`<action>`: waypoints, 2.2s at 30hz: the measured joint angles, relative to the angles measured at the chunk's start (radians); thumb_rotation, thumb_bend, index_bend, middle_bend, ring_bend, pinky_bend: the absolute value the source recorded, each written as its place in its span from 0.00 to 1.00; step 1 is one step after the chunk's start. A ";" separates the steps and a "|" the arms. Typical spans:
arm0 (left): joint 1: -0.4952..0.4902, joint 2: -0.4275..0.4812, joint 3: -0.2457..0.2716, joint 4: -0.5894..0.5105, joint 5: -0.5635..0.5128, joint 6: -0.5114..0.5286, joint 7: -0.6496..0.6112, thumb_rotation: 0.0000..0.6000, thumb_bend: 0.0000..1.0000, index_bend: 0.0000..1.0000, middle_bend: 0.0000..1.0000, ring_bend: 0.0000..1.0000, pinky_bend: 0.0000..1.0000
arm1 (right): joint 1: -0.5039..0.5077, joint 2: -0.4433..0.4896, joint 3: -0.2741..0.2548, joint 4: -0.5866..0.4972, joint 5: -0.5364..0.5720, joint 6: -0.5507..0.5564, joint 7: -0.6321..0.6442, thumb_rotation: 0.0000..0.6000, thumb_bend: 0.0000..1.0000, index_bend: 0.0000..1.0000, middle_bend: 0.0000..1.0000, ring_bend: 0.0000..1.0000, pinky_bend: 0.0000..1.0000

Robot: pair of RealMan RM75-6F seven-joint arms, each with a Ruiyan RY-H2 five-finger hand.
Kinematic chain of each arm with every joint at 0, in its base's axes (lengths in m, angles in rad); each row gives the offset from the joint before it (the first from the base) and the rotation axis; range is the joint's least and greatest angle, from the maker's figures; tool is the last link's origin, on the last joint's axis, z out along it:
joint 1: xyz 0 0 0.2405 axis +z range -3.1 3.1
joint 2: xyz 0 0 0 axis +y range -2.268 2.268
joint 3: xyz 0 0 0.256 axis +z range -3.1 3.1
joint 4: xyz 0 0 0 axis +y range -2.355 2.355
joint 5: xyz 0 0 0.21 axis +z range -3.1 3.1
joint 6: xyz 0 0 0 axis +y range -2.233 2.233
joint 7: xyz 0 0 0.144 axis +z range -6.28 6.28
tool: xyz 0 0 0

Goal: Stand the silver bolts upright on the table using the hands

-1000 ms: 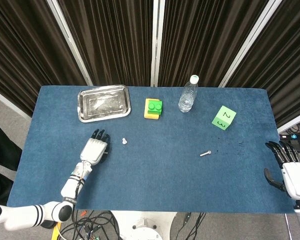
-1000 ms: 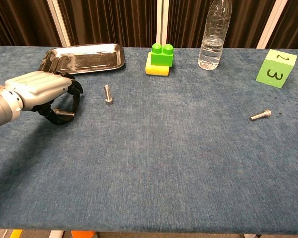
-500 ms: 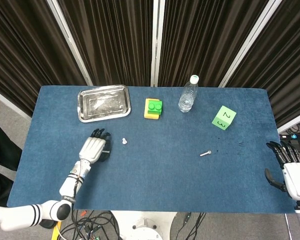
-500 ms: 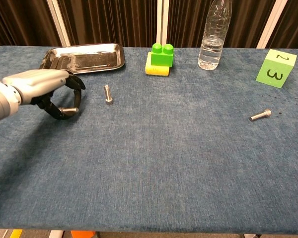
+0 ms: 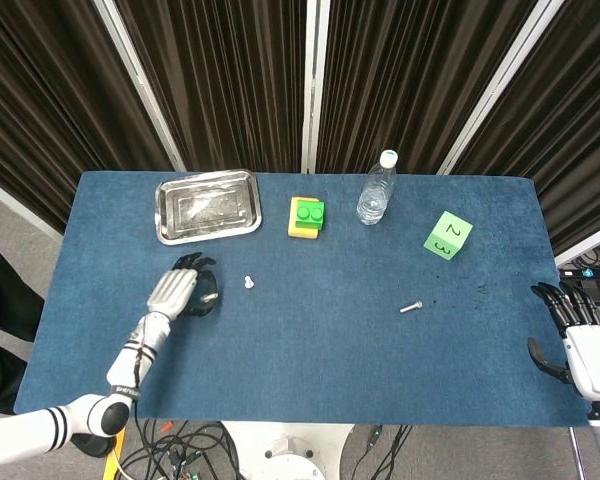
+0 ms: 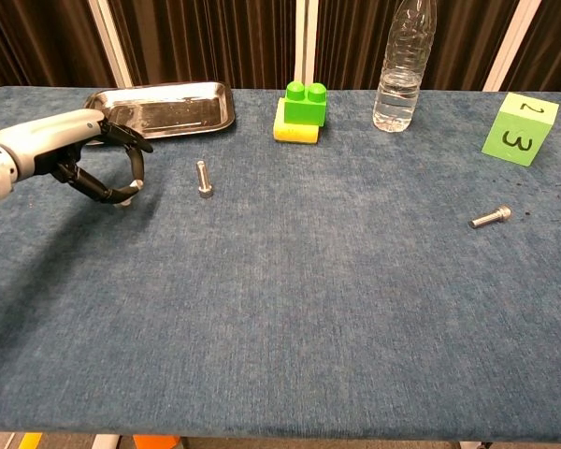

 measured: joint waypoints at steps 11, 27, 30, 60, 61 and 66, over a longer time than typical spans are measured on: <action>0.032 -0.064 -0.023 0.132 0.071 -0.007 -0.314 1.00 0.39 0.52 0.16 0.00 0.00 | -0.005 0.003 -0.001 -0.008 -0.005 0.009 -0.006 1.00 0.32 0.11 0.12 0.00 0.00; 0.082 -0.155 -0.007 0.308 0.166 0.067 -0.471 1.00 0.39 0.50 0.16 0.00 0.00 | -0.004 0.002 0.001 -0.005 -0.004 0.008 -0.003 1.00 0.32 0.11 0.12 0.00 0.00; 0.088 -0.159 -0.001 0.318 0.180 0.077 -0.480 1.00 0.39 0.49 0.16 0.00 0.00 | -0.004 0.002 0.001 -0.004 -0.005 0.009 -0.002 1.00 0.32 0.11 0.12 0.00 0.00; 0.156 -0.031 0.028 0.227 0.264 0.236 -0.331 1.00 0.31 0.30 0.16 0.00 0.00 | 0.083 0.031 -0.002 -0.021 -0.009 -0.156 -0.062 1.00 0.17 0.12 0.15 0.00 0.00; 0.164 -0.013 0.028 0.210 0.262 0.247 -0.308 1.00 0.28 0.30 0.16 0.00 0.00 | 0.106 0.033 0.001 -0.022 -0.008 -0.193 -0.073 1.00 0.16 0.12 0.15 0.00 0.00; 0.223 0.101 0.021 0.095 0.235 0.329 -0.165 1.00 0.22 0.31 0.16 0.00 0.00 | 0.217 0.023 0.020 -0.017 0.008 -0.353 -0.121 1.00 0.17 0.23 0.17 0.00 0.00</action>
